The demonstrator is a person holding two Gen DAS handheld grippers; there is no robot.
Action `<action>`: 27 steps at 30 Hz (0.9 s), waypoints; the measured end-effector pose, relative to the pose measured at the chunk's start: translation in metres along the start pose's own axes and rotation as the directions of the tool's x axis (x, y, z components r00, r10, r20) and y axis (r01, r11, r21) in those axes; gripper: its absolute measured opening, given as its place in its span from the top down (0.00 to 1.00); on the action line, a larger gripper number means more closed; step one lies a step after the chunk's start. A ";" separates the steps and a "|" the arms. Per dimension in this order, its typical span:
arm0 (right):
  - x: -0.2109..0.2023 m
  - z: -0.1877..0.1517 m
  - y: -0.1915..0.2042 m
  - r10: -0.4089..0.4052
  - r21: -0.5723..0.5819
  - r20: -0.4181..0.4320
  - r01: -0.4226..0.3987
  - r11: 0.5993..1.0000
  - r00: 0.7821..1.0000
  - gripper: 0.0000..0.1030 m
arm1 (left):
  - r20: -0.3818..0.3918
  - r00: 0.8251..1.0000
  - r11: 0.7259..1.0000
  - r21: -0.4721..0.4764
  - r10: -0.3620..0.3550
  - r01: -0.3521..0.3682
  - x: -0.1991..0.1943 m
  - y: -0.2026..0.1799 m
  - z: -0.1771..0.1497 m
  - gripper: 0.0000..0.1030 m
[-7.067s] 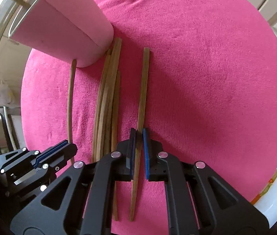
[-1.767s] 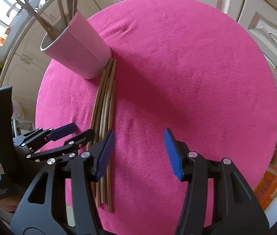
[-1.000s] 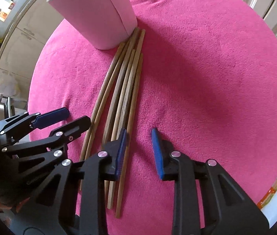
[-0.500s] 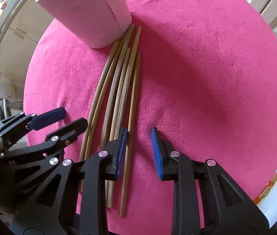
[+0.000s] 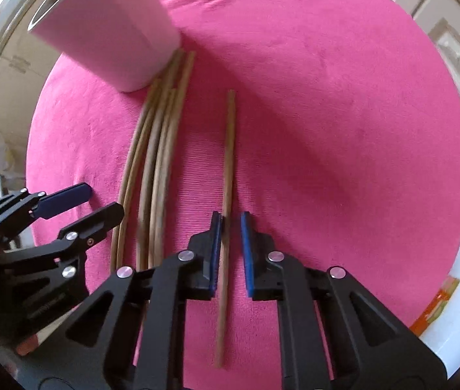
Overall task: Organize utensils
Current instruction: 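Close the left tool on one chopstick while the right tool closes on another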
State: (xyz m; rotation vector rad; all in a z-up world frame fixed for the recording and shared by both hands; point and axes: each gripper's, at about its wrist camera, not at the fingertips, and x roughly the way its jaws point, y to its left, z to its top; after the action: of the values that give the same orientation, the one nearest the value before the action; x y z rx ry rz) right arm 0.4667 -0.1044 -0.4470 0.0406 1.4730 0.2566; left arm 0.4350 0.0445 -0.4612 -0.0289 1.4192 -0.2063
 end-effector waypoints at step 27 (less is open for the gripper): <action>-0.005 0.001 -0.029 0.065 0.038 -0.023 -0.064 0.997 0.998 0.88 | -0.109 0.988 0.991 0.089 0.105 -0.096 0.018 -0.026 0.042 0.55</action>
State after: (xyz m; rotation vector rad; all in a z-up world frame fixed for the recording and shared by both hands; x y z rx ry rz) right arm 0.4712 -0.1335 -0.4474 0.1155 1.5022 0.2829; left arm 0.4756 0.0118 -0.4689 0.1249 1.5201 -0.1856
